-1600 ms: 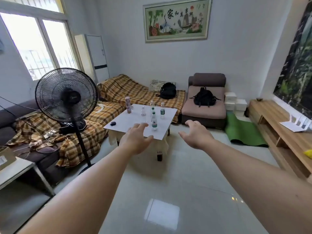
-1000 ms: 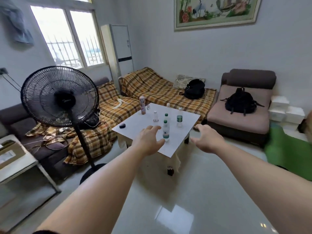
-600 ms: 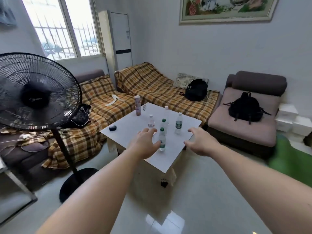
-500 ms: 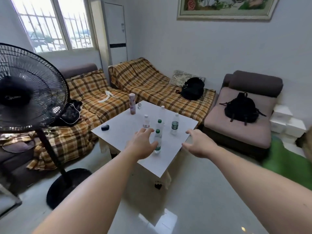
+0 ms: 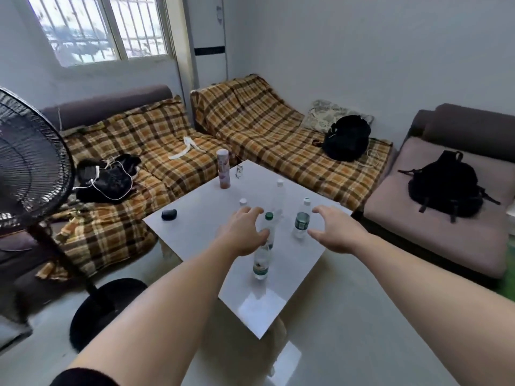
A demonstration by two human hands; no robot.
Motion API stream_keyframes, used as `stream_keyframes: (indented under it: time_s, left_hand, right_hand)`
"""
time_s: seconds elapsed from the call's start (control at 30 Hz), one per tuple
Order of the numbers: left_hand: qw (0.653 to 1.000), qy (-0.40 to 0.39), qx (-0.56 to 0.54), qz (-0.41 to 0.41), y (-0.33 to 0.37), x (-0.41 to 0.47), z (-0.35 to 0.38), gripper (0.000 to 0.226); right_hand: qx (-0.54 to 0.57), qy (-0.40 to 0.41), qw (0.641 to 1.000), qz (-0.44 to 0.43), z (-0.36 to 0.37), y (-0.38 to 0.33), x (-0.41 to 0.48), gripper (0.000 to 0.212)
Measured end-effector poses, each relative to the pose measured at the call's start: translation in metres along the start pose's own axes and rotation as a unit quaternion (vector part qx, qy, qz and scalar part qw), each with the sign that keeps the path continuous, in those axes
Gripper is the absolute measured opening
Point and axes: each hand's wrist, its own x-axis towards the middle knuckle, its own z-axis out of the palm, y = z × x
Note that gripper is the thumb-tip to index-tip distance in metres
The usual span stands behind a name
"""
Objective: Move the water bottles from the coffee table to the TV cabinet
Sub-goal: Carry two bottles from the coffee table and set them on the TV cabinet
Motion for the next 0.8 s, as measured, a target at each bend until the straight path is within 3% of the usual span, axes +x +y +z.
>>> stream_keyframes:
  time_s: [0.37, 0.8]
  left_hand:
    - [0.989, -0.008, -0.009, -0.148, 0.047, 0.097, 0.054, 0.055]
    - [0.967, 0.016, -0.034, -0.251, -0.005, 0.163, 0.069, 0.060]
  right_hand:
    - [0.018, -0.093, 0.992, -0.078, -0.006, 0.102, 0.172, 0.060]
    - [-0.021, -0.157, 0.971, -0.177, 0.020, 0.066, 0.286, 0.060]
